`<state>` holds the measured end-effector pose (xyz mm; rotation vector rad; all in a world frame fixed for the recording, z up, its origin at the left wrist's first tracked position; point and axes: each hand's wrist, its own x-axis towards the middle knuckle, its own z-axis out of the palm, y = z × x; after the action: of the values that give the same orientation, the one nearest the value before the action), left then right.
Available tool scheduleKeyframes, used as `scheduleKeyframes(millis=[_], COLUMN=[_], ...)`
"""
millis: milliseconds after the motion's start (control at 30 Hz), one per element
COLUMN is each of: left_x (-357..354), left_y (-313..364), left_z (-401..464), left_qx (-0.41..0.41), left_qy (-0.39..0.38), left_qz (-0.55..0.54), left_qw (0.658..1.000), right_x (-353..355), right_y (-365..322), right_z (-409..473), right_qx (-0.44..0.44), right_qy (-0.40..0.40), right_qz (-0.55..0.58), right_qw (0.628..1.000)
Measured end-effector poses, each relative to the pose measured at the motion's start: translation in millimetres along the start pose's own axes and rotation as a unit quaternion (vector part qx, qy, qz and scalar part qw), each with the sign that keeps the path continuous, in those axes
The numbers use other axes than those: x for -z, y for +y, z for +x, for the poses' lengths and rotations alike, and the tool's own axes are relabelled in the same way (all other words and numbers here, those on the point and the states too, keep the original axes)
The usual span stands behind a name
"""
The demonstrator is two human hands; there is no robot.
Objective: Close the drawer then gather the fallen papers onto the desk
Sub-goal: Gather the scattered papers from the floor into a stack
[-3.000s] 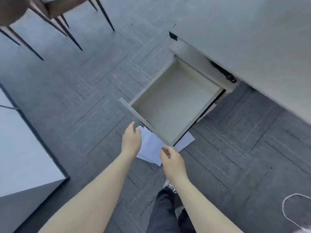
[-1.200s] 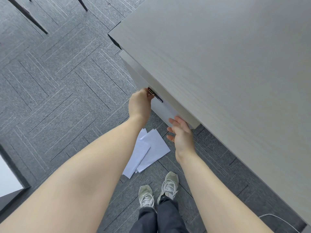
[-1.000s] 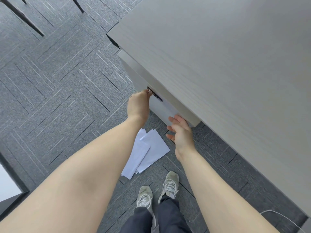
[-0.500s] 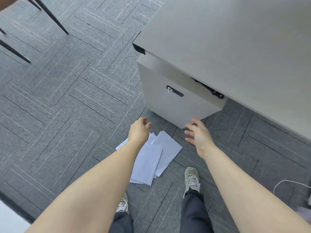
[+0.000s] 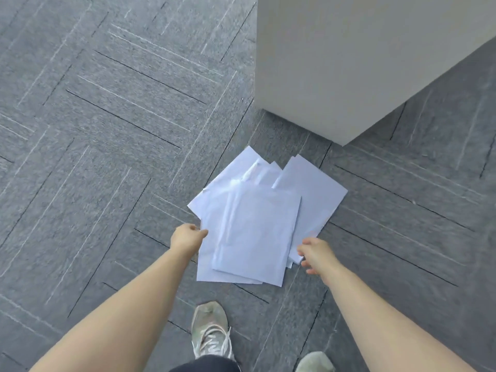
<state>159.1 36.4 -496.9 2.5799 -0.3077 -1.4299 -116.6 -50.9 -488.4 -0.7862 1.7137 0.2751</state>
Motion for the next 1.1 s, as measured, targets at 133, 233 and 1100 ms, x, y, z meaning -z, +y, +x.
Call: scheduleKeyframes(millis=[133, 233, 1100], left_x=[-44.5, -69.0, -78.0], left_y=[-29.9, -47.0, 44.3], left_z=[79.4, 116.7, 180.3], left_qx=[0.029, 0.044, -0.183], left_qy=[0.039, 0.043, 0.157], left_qz=[-0.012, -0.045, 0.233], left_qw=[0.999, 0.997, 0.942], right_x=[-24.8, -27.6, -90.8], right_y=[28.4, 31.5, -8.1], right_z=[106.6, 153.1, 160.4], right_qx=[0.032, 0.016, 0.005], right_qy=[0.117, 0.264, 0.298], right_qz=[-0.032, -0.039, 0.24], right_qw=[0.992, 0.964, 0.924])
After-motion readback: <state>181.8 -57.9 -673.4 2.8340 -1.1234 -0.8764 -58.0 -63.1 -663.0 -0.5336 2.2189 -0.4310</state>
